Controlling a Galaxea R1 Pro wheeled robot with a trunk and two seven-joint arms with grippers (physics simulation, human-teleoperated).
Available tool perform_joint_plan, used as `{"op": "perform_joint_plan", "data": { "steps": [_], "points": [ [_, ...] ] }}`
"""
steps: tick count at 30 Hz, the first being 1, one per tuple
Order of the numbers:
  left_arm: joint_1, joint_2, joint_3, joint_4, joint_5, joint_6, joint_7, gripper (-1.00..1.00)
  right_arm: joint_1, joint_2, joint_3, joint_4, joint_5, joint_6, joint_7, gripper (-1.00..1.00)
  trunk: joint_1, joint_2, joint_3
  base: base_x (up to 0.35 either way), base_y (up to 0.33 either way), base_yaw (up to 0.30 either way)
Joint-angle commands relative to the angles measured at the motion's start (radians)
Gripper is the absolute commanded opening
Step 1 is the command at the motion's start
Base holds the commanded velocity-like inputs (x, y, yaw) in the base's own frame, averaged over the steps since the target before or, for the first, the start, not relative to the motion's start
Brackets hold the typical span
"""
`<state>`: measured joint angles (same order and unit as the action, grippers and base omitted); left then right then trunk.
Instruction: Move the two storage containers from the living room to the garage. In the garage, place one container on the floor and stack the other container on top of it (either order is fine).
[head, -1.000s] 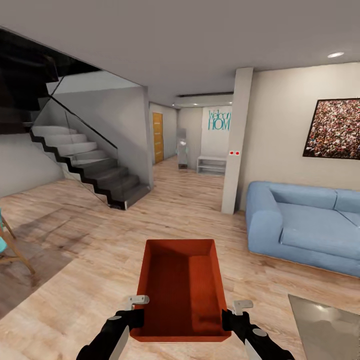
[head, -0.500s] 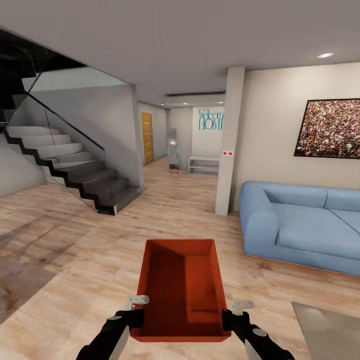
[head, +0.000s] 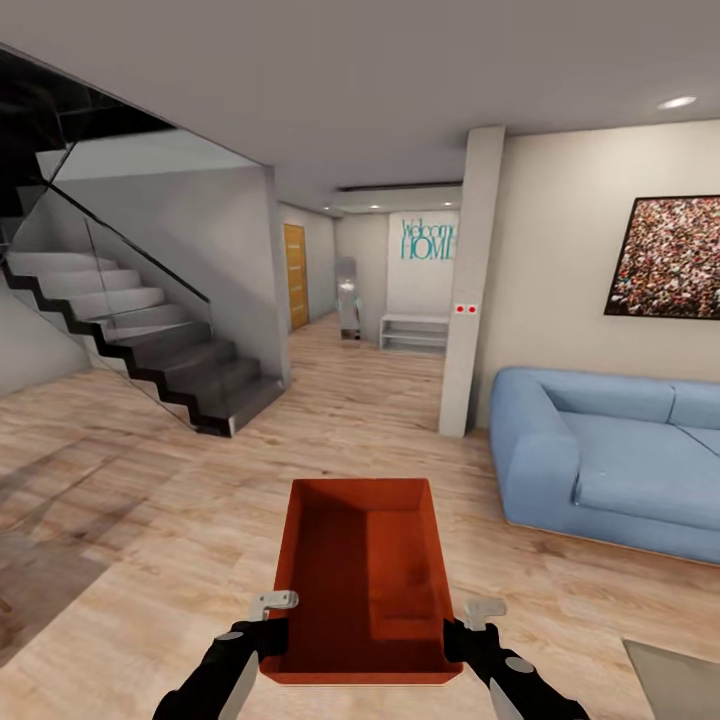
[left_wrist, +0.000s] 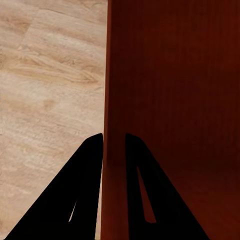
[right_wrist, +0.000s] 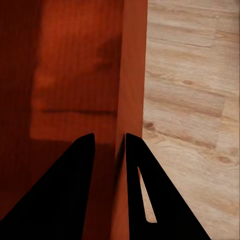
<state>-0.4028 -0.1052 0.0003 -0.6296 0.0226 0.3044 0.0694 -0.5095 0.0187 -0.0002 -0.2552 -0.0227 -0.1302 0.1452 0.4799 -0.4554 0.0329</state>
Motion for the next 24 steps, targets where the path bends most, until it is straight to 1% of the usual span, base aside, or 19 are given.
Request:
{"op": "perform_joint_plan", "data": {
  "steps": [1, 24],
  "points": [
    [-0.001, 0.033, 0.017, -0.001, -0.016, 0.007, 0.009, -1.00, 0.000, -0.006, 0.028, -0.001, -0.008, -0.003, 0.008, -1.00, 0.001, -0.001, 0.000, 0.287, 0.147, 0.000],
    [-0.001, 0.032, 0.017, -0.001, -0.016, 0.007, 0.009, -1.00, 0.000, -0.006, 0.026, -0.001, -0.010, -0.003, 0.008, -1.00, 0.001, -0.001, 0.000, 0.287, 0.140, 0.000]
  ]
}}
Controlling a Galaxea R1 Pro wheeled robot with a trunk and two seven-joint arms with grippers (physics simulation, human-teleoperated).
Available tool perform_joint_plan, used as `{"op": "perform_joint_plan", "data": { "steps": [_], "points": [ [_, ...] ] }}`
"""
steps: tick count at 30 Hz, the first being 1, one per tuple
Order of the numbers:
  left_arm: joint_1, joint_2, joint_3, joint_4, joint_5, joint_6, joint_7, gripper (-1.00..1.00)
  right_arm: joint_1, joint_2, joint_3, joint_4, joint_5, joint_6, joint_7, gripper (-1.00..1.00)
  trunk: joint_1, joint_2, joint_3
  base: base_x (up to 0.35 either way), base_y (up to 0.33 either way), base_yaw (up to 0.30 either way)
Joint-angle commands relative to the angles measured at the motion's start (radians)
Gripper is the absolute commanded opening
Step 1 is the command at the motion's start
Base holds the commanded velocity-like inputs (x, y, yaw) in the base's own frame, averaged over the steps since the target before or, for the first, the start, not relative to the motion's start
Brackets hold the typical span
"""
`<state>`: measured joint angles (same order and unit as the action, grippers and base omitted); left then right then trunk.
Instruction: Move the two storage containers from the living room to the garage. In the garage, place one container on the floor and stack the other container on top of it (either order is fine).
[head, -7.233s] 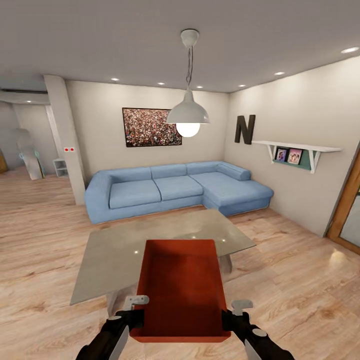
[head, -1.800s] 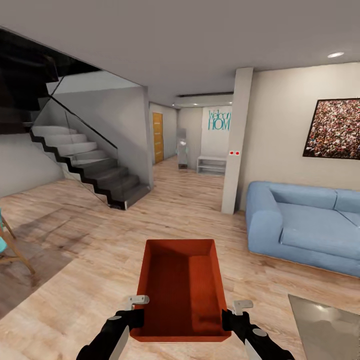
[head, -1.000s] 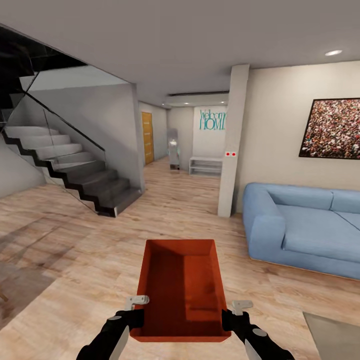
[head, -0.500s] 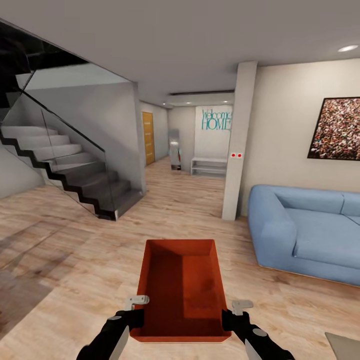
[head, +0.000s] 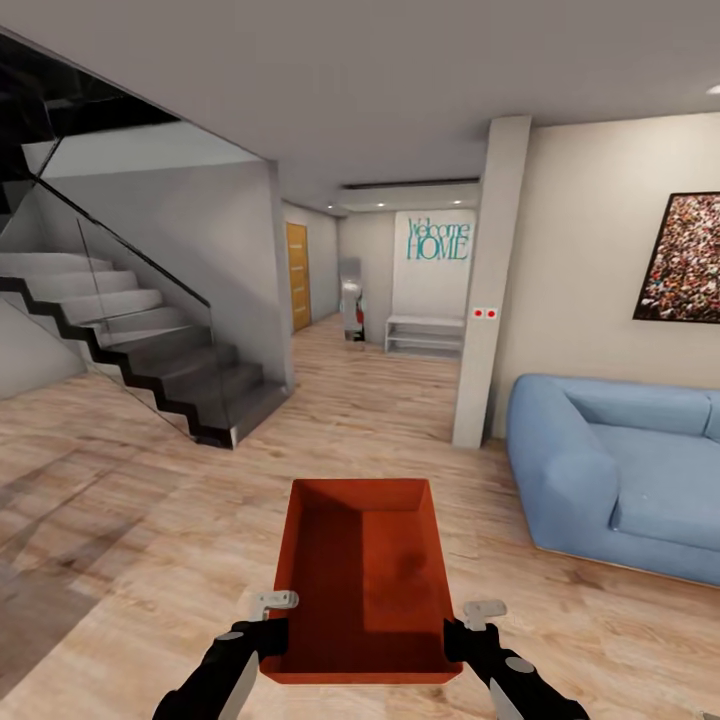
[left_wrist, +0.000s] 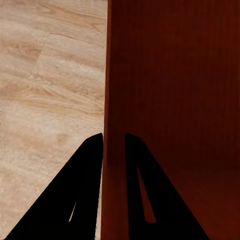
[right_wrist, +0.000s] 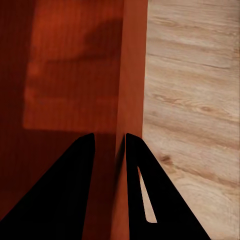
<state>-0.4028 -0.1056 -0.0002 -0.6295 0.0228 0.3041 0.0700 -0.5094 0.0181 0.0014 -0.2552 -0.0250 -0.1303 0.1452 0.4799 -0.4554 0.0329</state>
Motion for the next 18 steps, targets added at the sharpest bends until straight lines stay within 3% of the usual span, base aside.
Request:
{"op": "perform_joint_plan", "data": {
  "steps": [1, 18],
  "points": [
    [-0.001, 0.033, 0.017, -0.001, -0.017, 0.007, 0.008, -1.00, 0.000, -0.006, 0.025, -0.001, -0.007, -0.003, 0.008, -1.00, 0.001, -0.001, 0.000, 0.287, 0.136, 0.000],
    [-0.001, 0.032, 0.017, -0.001, -0.017, 0.007, 0.008, -1.00, 0.000, -0.006, 0.025, -0.001, -0.006, -0.003, 0.008, -1.00, 0.001, -0.001, 0.000, 0.287, 0.136, 0.000]
  ]
}}
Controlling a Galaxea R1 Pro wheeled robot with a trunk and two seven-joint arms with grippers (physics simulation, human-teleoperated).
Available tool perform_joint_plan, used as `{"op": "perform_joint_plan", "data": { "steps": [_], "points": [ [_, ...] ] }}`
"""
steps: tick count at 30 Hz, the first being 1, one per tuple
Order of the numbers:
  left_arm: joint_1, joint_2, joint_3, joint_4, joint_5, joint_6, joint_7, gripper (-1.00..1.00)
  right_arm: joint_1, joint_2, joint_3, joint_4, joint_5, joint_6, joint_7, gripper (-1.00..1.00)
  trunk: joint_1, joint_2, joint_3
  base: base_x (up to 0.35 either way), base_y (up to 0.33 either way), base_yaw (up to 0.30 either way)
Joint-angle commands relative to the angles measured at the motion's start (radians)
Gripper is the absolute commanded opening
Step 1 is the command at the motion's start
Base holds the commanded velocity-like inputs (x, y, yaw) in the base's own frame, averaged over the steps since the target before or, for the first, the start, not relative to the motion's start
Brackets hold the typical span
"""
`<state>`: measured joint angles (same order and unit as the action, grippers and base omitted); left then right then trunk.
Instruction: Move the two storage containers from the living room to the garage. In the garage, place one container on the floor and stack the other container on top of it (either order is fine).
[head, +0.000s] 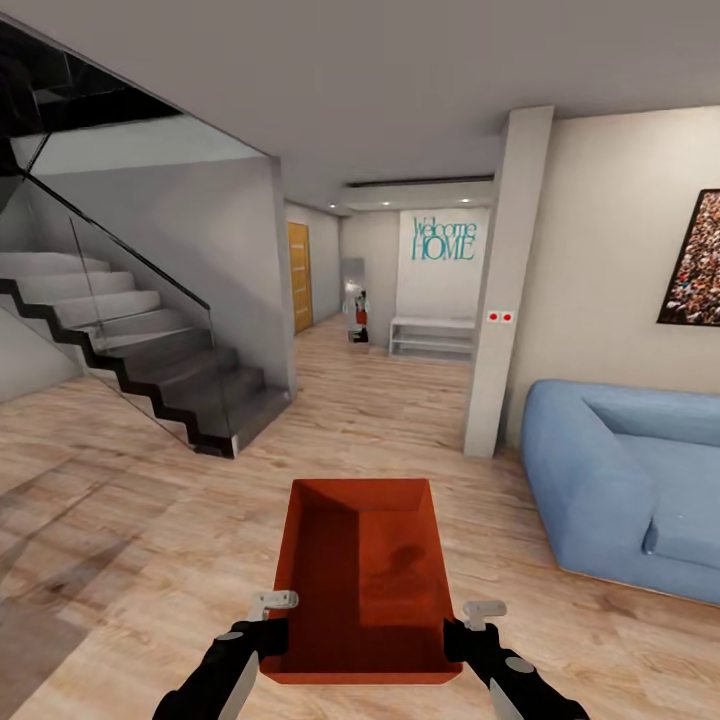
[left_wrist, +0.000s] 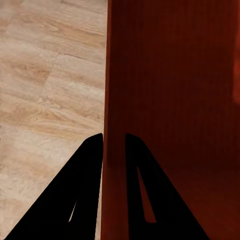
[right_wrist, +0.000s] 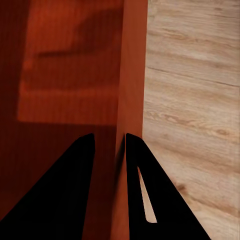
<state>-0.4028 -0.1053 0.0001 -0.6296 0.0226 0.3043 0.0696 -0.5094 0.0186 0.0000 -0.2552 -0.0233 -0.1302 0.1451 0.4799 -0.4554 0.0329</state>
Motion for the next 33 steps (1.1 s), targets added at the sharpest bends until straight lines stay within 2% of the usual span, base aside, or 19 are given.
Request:
{"op": "perform_joint_plan", "data": {
  "steps": [1, 20, 33],
  "points": [
    [-0.001, 0.032, 0.017, -0.001, -0.017, 0.007, 0.009, -1.00, 0.000, -0.006, 0.026, -0.001, -0.007, -0.003, 0.008, -1.00, 0.001, -0.001, 0.000, 0.287, 0.135, 0.000],
    [-0.001, 0.032, 0.017, -0.001, -0.017, 0.006, 0.009, -1.00, 0.000, -0.006, 0.026, -0.001, -0.007, -0.003, 0.008, -1.00, 0.001, -0.001, 0.000, 0.288, 0.119, 0.000],
    [-0.001, 0.032, 0.017, -0.001, -0.017, 0.007, 0.009, -1.00, 0.000, -0.006, 0.026, -0.001, -0.007, -0.003, 0.008, -1.00, 0.001, -0.001, 0.000, 0.319, 0.011, 0.000]
  ]
}}
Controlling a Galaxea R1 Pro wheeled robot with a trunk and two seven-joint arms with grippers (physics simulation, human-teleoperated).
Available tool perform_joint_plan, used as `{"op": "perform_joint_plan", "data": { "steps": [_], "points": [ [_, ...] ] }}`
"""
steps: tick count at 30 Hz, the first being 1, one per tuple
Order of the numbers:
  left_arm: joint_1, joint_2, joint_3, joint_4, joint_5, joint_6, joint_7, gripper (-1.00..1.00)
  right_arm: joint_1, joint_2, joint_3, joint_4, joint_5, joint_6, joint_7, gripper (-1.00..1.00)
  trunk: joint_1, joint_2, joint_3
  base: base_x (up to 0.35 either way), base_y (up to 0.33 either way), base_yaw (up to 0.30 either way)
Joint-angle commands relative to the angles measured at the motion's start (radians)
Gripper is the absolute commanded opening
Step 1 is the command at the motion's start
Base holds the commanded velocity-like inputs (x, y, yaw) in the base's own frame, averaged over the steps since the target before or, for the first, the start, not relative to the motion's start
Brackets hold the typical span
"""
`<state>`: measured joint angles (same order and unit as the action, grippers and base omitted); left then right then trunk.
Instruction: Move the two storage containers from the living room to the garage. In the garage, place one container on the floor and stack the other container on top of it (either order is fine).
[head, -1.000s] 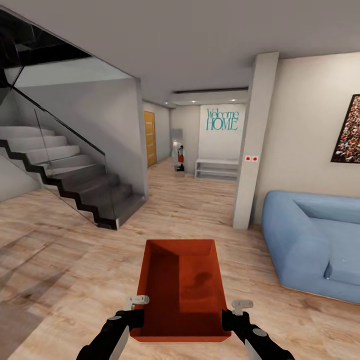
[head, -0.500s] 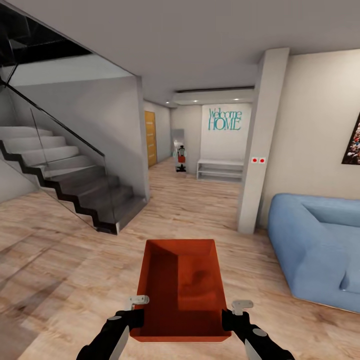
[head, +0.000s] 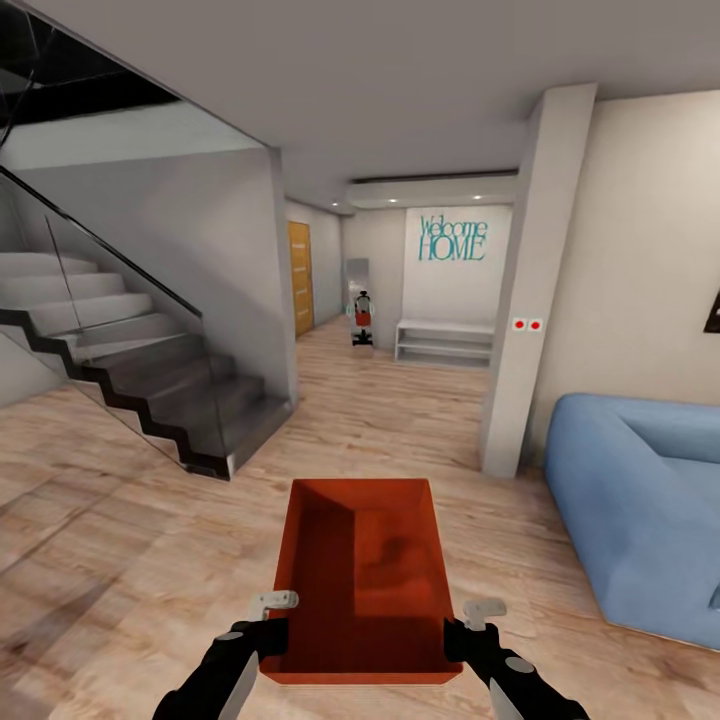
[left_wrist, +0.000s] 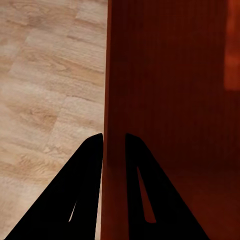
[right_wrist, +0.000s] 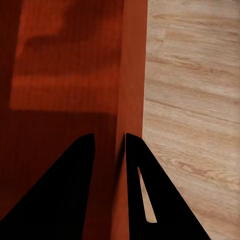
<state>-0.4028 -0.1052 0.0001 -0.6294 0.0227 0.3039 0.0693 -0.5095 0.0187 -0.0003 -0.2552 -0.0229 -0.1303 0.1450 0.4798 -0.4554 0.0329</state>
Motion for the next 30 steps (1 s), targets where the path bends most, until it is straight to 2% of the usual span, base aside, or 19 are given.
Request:
{"op": "perform_joint_plan", "data": {
  "steps": [1, 30],
  "points": [
    [-0.001, 0.032, 0.017, -0.001, -0.017, 0.007, 0.009, -1.00, 0.000, -0.006, 0.026, -0.001, -0.007, -0.003, 0.008, -1.00, 0.001, -0.001, 0.000, 0.324, 0.000, 0.000],
    [-0.001, 0.033, 0.017, -0.001, -0.017, 0.007, 0.009, -1.00, 0.000, -0.006, 0.026, -0.001, -0.008, -0.003, 0.007, -1.00, 0.001, -0.001, 0.000, 0.325, 0.000, 0.000]
  ]
}}
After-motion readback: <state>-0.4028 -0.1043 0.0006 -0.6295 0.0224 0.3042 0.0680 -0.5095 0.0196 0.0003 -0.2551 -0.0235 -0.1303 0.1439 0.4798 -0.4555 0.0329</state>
